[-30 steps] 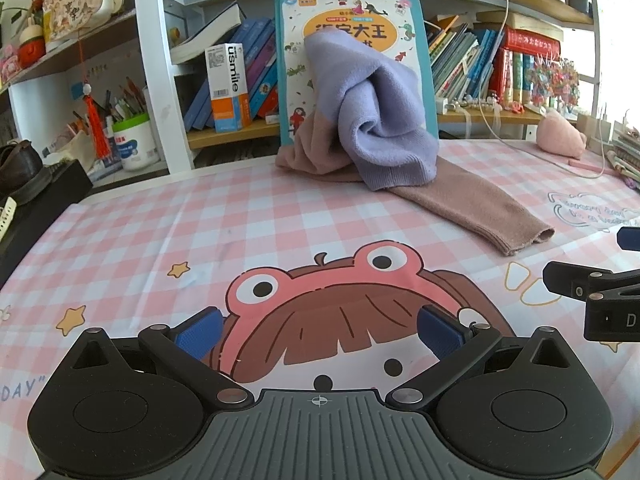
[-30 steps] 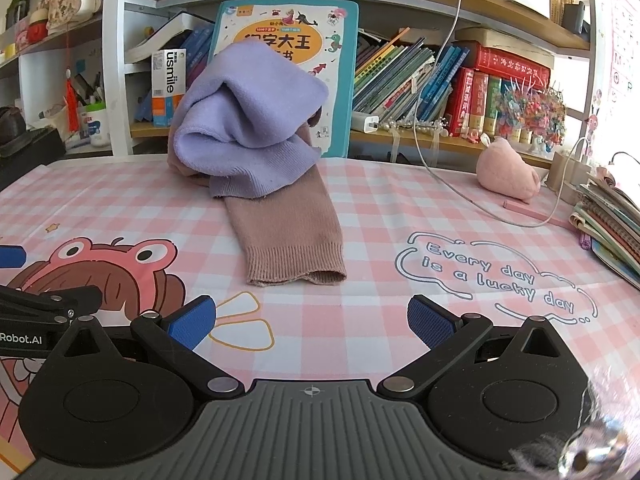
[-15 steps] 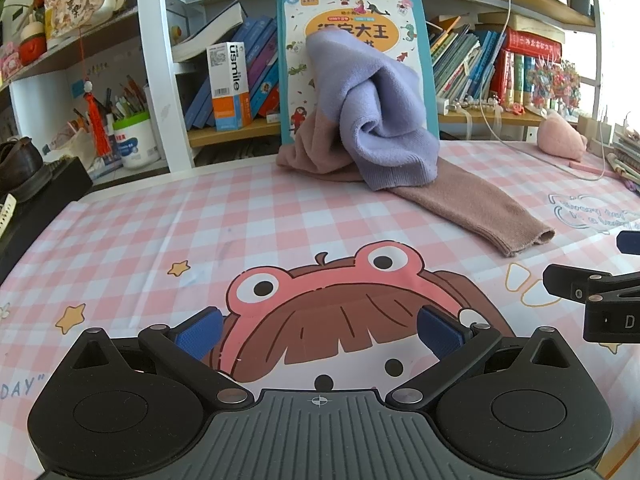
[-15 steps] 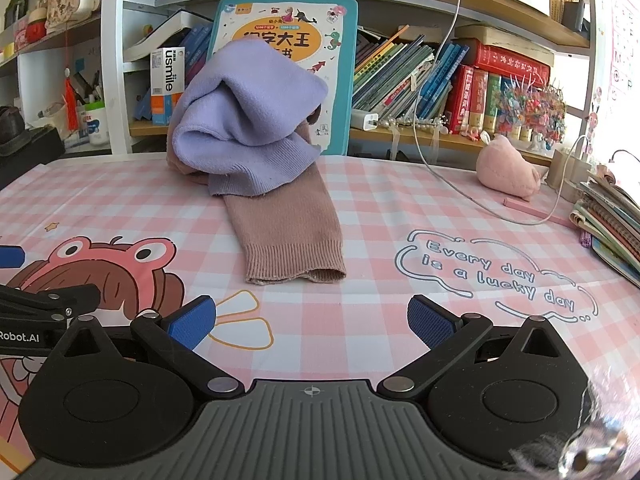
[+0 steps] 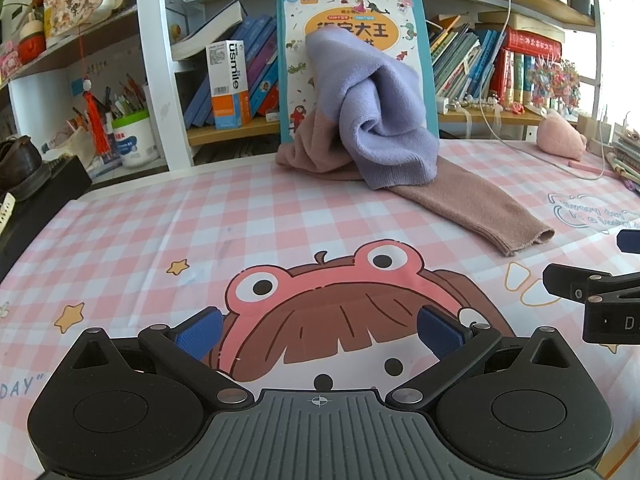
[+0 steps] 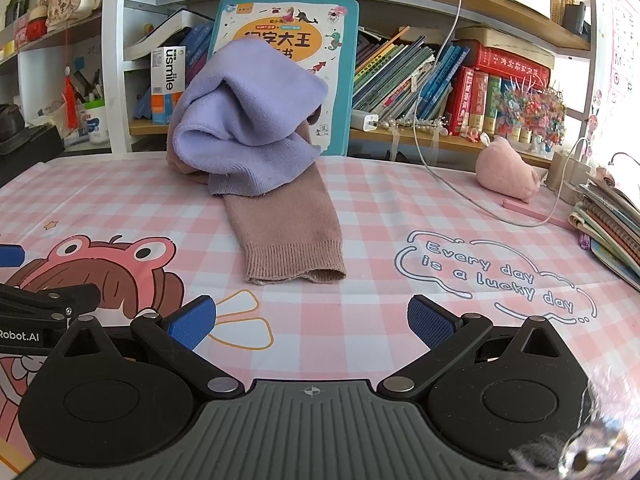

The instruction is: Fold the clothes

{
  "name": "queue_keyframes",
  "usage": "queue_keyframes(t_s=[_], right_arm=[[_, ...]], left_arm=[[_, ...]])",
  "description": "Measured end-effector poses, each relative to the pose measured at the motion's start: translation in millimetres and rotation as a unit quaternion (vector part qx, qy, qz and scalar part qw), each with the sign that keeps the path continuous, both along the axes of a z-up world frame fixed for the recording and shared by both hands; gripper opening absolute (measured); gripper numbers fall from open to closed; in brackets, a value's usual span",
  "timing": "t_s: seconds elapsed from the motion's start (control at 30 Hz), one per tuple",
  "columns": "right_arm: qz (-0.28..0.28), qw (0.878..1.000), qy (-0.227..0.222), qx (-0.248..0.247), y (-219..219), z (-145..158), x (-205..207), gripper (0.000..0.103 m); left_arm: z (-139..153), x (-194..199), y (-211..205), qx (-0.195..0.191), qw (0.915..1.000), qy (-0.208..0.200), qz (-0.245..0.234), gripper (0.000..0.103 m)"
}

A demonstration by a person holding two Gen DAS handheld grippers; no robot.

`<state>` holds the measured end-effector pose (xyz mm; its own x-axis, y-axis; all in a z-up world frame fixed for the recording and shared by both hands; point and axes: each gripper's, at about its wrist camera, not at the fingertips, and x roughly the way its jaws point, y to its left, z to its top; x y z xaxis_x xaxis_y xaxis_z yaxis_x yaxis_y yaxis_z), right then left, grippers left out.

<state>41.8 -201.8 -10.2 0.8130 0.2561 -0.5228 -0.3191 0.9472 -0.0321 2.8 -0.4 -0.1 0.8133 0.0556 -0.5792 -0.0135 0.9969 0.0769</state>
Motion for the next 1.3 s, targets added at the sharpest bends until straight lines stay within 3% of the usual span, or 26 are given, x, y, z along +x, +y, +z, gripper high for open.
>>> queue_keyframes(t_s=[1.3], right_arm=[[0.001, 1.0, -0.002, -0.001, 0.1, -0.5, -0.6, 0.103]], left_arm=[[-0.1, -2.0, -1.2, 0.006, 1.0, -0.004, -0.002, 0.103]])
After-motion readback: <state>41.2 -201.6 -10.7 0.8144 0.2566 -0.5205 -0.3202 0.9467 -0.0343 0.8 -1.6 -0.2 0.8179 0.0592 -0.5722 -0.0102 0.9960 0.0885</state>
